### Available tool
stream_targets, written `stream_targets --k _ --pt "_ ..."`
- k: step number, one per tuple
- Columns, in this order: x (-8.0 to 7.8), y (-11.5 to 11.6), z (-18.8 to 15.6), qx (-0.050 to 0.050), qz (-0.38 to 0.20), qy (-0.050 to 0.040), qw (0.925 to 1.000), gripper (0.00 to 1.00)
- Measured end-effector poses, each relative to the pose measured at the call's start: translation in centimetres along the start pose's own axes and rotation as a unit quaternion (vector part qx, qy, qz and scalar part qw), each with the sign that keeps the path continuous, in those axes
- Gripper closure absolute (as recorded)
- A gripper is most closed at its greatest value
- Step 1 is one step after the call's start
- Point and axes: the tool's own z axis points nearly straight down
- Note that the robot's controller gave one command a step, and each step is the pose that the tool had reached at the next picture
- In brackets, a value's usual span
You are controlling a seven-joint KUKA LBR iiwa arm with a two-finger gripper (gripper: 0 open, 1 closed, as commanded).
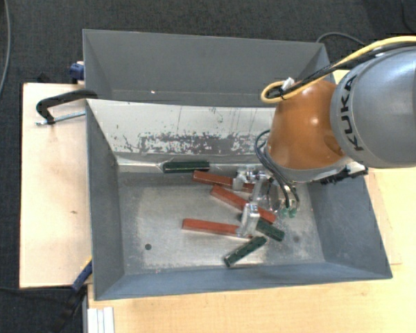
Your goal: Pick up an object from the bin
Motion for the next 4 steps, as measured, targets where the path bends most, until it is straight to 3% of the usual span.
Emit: stream_targets --k 1,2,3,4 --pt "3.5 1.5 -1.1 0.001 -0.061 0.0006 0.9982 0.00" --pt "4.3 2.5 5.6 0.000 -0.023 0.0029 0.9997 0.00" --pt "4.3 2.2 5.1 0.000 -0.082 0.0007 0.9966 1.00" --pt "4.3 2.2 5.1 0.000 -0.082 0.0007 0.9966 1.00"
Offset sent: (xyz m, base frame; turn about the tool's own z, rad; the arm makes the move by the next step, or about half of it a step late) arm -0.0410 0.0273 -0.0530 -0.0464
